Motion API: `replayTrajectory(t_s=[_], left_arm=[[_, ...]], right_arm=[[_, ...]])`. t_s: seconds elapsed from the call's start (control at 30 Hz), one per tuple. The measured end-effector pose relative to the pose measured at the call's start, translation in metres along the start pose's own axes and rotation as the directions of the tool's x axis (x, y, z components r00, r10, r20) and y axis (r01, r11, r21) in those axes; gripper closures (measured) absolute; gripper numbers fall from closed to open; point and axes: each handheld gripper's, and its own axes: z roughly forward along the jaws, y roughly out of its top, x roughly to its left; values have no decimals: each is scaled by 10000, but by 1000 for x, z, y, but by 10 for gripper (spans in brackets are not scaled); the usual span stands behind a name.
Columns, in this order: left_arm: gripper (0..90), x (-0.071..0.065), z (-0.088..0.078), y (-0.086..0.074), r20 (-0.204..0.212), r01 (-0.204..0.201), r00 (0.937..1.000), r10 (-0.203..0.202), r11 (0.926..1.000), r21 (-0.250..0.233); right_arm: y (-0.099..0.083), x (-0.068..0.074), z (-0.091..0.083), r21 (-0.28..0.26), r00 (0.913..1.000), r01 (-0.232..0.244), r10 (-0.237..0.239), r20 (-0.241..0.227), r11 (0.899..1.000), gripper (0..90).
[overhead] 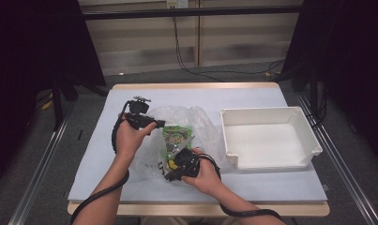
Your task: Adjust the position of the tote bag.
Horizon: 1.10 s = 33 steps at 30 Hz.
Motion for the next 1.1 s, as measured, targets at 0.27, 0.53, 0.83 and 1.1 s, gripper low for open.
replayTrajectory(t_s=[0.27,0.53,0.83,1.1], left_arm=[[581,1,15,2,-477,-155,9987,172,9993,346],[900,21,9,7,-1004,202,9949,-124,9968,770],[900,34,2,10,-893,398,9955,-332,9966,728],[900,25,3,5,-470,243,9987,-204,9961,847]], right_arm=[[0,3,2,122,9998,149,-147,-105,9998,900],[1,6,5,168,9992,300,-296,-286,9994,900],[0,9,5,21,9989,273,-272,-372,9996,900],[7,-2,-20,-937,9995,-299,306,59,9952,758]])
